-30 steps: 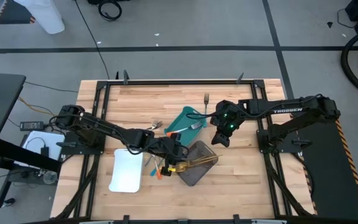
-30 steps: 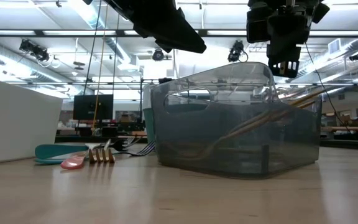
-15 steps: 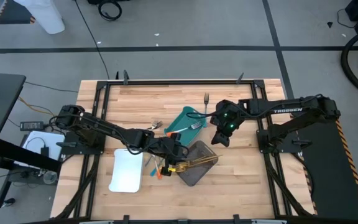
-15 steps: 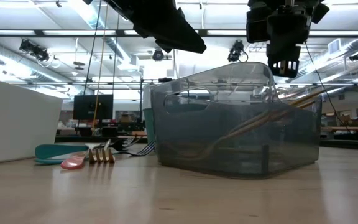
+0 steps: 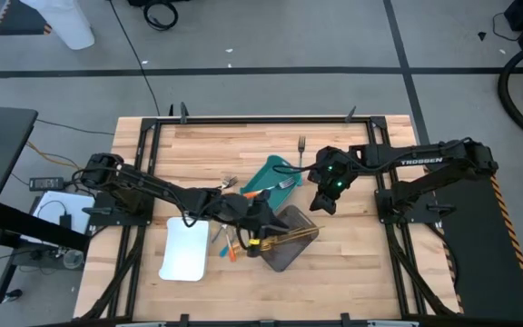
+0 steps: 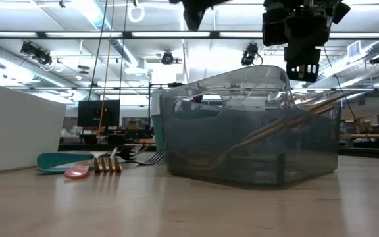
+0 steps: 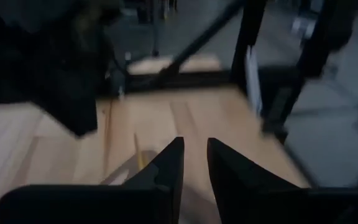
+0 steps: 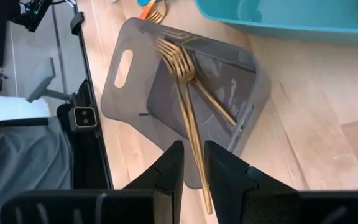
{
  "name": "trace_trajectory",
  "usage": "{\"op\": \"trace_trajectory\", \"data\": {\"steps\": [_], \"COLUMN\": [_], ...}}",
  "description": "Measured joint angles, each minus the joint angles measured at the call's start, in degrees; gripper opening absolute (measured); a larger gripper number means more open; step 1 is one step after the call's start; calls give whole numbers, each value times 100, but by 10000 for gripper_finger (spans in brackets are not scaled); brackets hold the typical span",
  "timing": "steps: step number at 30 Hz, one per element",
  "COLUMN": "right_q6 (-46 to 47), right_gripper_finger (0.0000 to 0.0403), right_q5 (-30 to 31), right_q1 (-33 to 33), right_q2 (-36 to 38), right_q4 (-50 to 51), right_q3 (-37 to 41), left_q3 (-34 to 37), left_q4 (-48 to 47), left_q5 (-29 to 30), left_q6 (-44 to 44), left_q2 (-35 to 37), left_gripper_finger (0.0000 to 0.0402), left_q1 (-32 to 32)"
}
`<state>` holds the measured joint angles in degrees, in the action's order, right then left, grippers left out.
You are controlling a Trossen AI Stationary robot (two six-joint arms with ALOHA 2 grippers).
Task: Sort silverware by color (type)
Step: Adjust the black transparent bin
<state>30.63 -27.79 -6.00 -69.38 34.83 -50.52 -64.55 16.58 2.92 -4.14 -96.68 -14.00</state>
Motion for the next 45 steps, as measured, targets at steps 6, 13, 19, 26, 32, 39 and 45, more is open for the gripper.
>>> {"op": "trace_trajectory", "data": {"steps": [6, 13, 19, 26, 32, 39, 45], "right_q6": [-169, -254, -239, -190, -39, -197, -720], "right_gripper_finger": [75, 75, 75, 75, 75, 75, 75], "right_q5": [15, 1226, 2375, 2917, 3098, 3121, 3402], "right_q1": [-2, 325, 922, 1287, 1431, 1491, 1307], "right_q2": [0, 13, 19, 17, -108, -591, -762], "right_q4": [6, 1001, 1588, 1463, 1364, 1028, 717], "right_q3": [0, -277, -733, -909, -914, -916, -916], "left_q3": [1, 6, 491, 1560, 2215, 2387, 2385], "left_q4": [658, 178, 47, 231, 207, -646, -1374], "left_q5": [-7, -263, 646, 1251, 1673, 2344, 2675], "left_q6": [-599, -437, 688, 683, 344, 64, -612], "left_q2": [-2, 154, 806, 1704, 2217, 2629, 2833], "left_gripper_finger": [78, 78, 74, 57, 50, 50, 50], "left_q1": [0, 31, -404, -687, -1037, -1273, -1193]}}
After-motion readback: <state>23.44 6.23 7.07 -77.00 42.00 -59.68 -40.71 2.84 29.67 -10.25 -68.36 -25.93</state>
